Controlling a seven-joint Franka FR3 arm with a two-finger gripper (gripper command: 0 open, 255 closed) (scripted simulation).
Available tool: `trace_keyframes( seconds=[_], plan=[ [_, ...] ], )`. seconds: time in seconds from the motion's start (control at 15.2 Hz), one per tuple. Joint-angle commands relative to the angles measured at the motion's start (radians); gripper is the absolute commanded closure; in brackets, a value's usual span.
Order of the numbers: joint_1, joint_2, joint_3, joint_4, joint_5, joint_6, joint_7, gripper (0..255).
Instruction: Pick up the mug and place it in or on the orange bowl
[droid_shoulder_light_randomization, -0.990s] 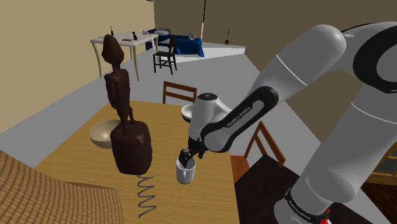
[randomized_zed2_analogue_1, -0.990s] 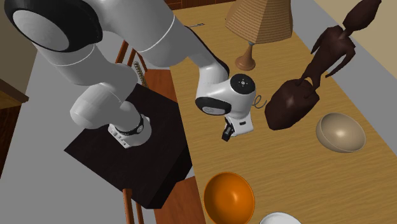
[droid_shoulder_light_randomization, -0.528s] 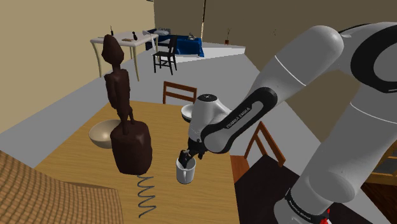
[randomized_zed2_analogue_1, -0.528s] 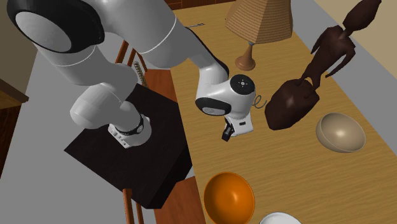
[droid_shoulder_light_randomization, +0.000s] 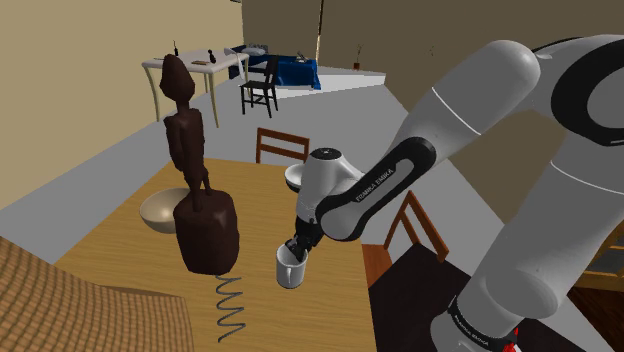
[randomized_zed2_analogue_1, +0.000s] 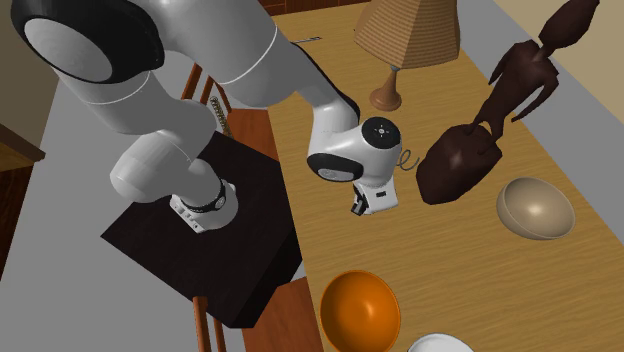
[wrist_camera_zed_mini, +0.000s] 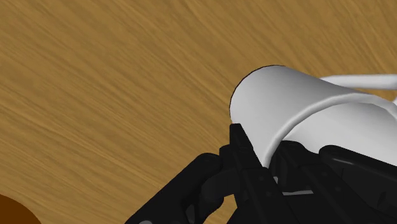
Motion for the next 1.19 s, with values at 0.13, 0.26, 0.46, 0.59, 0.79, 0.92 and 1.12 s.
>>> trace_keyframes(
  seconds=[0.13,0.26,0.46,0.59,0.79,0.92,1.12],
  plan=[
    [0.0,-0.015,0.001,0.002,0.01,-0.015,-0.007,255],
    [0.001,-0.044,0.002,0.006,0.028,-0.047,-0.019,255],
    [0.004,-0.086,0.0,0.013,0.05,-0.095,-0.034,255],
    [0.006,-0.113,-0.002,0.02,0.062,-0.127,-0.042,255],
    [0.009,-0.15,-0.006,0.031,0.077,-0.174,-0.051,255],
    [0.011,-0.174,-0.009,0.04,0.085,-0.206,-0.056,255],
    [0.014,-0.207,-0.015,0.055,0.094,-0.254,-0.062,255]
  ],
)
